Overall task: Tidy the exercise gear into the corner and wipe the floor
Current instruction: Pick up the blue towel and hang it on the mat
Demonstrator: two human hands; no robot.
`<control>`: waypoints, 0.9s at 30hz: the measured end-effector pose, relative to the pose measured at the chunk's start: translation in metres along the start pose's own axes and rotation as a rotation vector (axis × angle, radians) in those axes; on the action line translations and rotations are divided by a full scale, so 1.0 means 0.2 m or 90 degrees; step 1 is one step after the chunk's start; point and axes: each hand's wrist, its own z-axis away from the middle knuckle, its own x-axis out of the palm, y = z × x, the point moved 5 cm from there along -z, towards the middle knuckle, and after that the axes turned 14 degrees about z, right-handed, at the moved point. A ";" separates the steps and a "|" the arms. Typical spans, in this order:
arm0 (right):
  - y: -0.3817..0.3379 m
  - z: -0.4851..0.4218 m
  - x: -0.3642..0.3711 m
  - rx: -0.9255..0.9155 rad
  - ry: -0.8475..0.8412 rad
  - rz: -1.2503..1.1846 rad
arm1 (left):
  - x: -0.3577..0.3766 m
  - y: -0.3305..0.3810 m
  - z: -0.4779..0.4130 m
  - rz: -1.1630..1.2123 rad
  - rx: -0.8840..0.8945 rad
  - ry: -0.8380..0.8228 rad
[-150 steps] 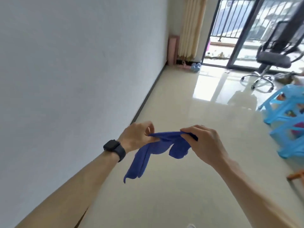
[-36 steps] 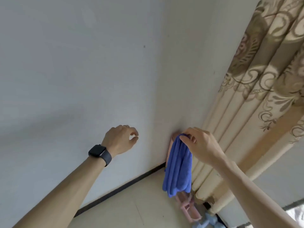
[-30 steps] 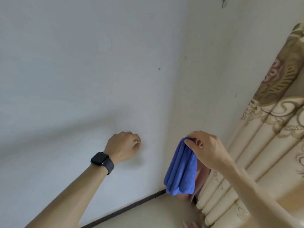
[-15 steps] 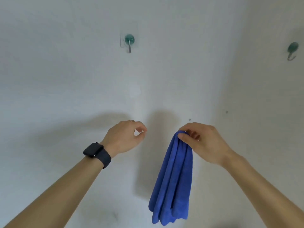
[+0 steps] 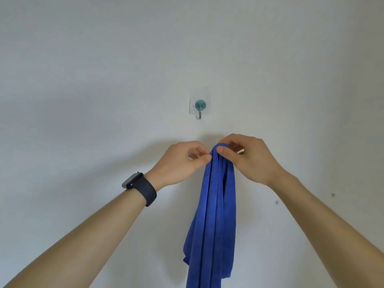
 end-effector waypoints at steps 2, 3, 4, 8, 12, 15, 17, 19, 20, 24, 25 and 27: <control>-0.03 -0.05 0.00 -0.004 0.013 0.014 | -0.06 -0.02 -0.03 0.035 -0.003 0.029; -0.04 -0.07 0.01 -0.001 0.014 0.026 | -0.09 -0.03 -0.04 0.054 -0.005 0.041; -0.04 -0.09 0.01 0.005 0.011 0.034 | -0.12 -0.04 -0.05 0.066 -0.005 0.051; -0.03 -0.13 0.06 0.019 0.000 0.100 | -0.23 -0.06 -0.07 -0.032 0.034 0.049; -0.02 -0.14 0.12 0.013 -0.054 0.164 | -0.29 -0.11 -0.12 -0.234 0.107 -0.006; 0.00 -0.14 0.16 0.024 -0.067 0.182 | -0.30 -0.12 -0.14 -0.331 0.142 -0.032; 0.00 -0.15 0.15 0.028 -0.031 0.199 | -0.32 -0.11 -0.16 -0.371 0.185 -0.007; -0.02 -0.19 0.12 0.023 0.053 0.221 | -0.34 -0.09 -0.19 -0.359 0.206 0.062; -0.04 -0.21 0.09 0.018 0.103 0.223 | -0.36 -0.07 -0.21 -0.338 0.209 0.103; -0.11 -0.36 -0.02 0.000 0.254 0.253 | -0.41 0.05 -0.31 -0.297 0.253 0.240; -0.11 -0.39 -0.03 0.003 0.270 0.268 | -0.41 0.06 -0.34 -0.291 0.256 0.256; -0.08 -0.43 -0.01 0.023 0.262 0.289 | -0.39 0.05 -0.38 -0.286 0.229 0.258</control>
